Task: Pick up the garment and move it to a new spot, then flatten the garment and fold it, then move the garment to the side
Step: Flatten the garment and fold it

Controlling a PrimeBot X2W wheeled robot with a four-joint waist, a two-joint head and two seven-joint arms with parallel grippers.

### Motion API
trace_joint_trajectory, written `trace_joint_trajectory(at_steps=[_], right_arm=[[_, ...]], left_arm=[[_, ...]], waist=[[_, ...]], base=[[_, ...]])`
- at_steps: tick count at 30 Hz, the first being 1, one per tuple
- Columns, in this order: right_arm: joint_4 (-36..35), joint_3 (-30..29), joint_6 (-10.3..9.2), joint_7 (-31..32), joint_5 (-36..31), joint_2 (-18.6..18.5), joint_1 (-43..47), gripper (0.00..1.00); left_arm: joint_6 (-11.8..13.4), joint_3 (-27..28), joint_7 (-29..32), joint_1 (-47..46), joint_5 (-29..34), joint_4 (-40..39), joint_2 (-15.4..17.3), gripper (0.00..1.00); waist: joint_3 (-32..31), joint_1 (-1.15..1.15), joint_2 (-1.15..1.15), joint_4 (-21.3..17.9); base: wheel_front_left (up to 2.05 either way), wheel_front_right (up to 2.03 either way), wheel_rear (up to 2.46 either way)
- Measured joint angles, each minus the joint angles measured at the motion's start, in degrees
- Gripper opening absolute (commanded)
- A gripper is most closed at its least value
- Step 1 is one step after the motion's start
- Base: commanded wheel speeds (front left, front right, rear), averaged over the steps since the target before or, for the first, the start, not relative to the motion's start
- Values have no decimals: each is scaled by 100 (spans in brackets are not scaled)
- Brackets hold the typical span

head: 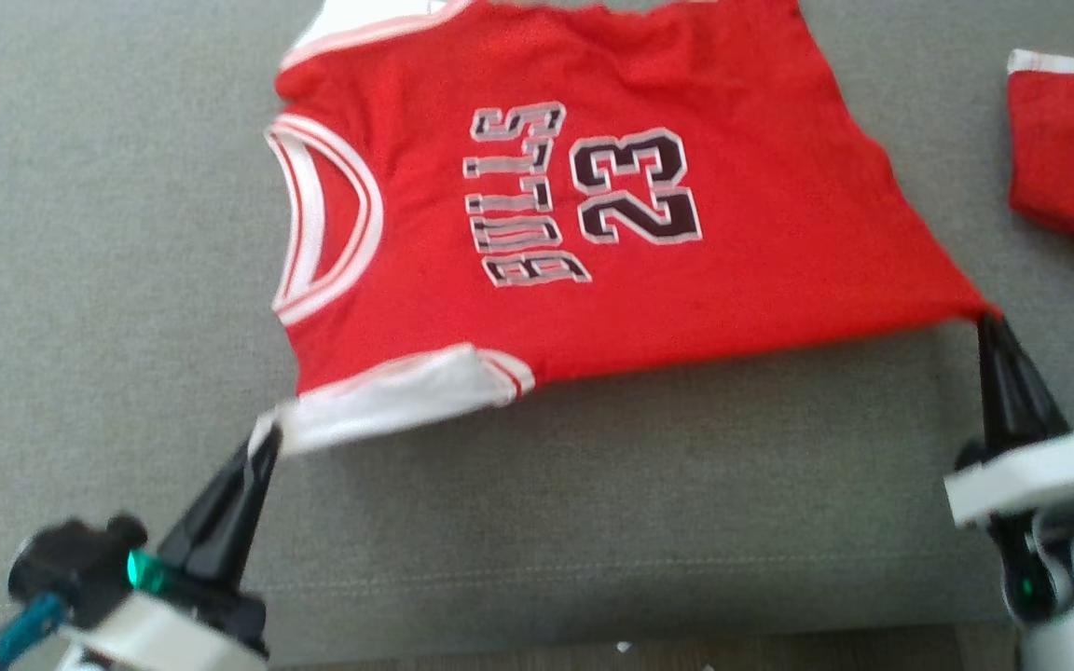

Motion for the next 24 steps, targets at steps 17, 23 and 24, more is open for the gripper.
trace_joint_trajectory(at_steps=[17,23,24], right_arm=[[-1333,-319,0,1147,-966,67,430,0],[-821,-316,0,988,-1248,80,-609,0],[-738,-316,0,939,-1255,83,-740,0]], left_arm=[[9,-298,447,-899,-495,226,-42,0],[1,-369,131,-2189,-282,1089,-224,0],[1,-370,92,-2357,-234,1191,-253,0]], waist=[[211,0,0,162],[516,0,0,183],[572,0,0,182]], base=[[0,0,0],[0,0,0],[0,0,0]])
